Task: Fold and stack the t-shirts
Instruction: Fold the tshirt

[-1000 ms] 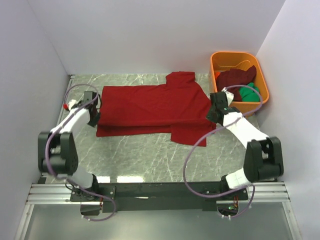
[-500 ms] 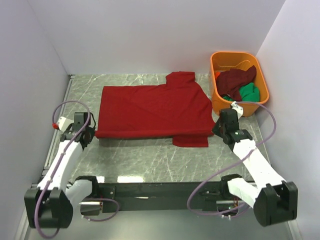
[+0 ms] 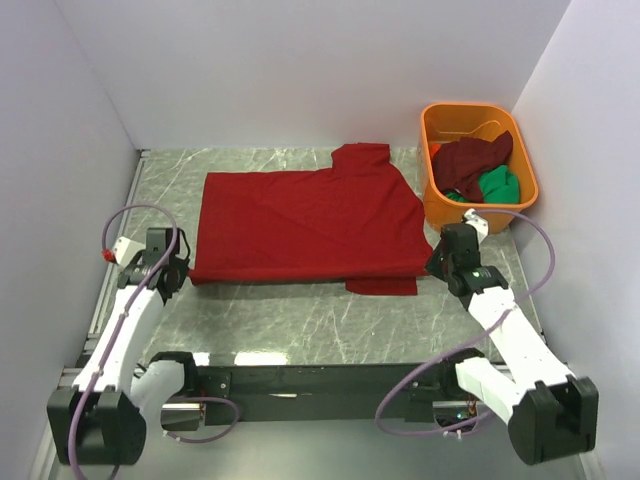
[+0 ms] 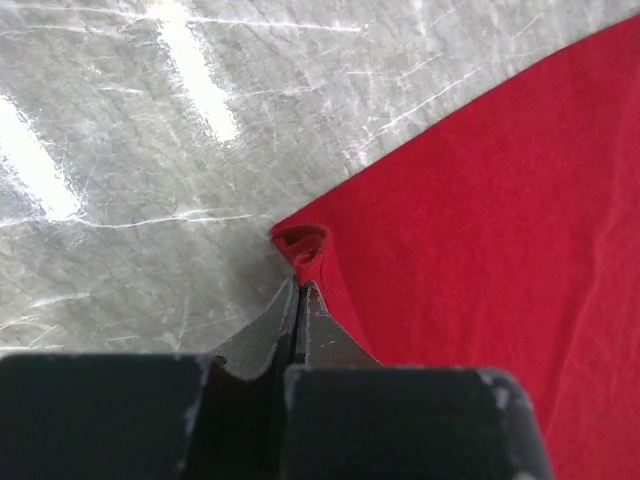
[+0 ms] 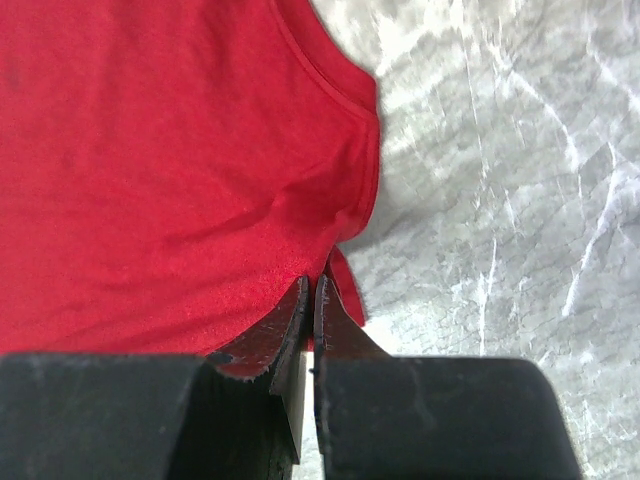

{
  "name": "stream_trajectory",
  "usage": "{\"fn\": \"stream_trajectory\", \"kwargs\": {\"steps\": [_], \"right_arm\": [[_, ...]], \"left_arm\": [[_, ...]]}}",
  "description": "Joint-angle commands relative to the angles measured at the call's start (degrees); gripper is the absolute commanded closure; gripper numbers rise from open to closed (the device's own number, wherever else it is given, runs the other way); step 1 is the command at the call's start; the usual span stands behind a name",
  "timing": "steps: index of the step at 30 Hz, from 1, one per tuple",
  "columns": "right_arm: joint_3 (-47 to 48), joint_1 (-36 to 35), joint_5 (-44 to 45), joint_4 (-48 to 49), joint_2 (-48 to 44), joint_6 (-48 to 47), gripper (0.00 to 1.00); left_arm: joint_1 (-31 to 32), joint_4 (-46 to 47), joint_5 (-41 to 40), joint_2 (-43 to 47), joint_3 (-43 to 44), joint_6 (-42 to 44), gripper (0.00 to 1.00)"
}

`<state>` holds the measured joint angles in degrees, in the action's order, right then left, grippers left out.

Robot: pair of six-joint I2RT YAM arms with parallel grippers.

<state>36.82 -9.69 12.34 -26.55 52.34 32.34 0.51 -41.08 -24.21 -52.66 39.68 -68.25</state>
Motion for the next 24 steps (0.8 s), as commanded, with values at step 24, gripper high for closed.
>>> {"fn": "stream_trajectory", "kwargs": {"steps": [24], "right_arm": [[13.98, 0.73, 1.46, 7.65, 27.28, 1.68, 1.0]], "left_arm": [[-0.25, 7.86, -0.14, -35.13, 20.61, 1.63, 0.99]]}}
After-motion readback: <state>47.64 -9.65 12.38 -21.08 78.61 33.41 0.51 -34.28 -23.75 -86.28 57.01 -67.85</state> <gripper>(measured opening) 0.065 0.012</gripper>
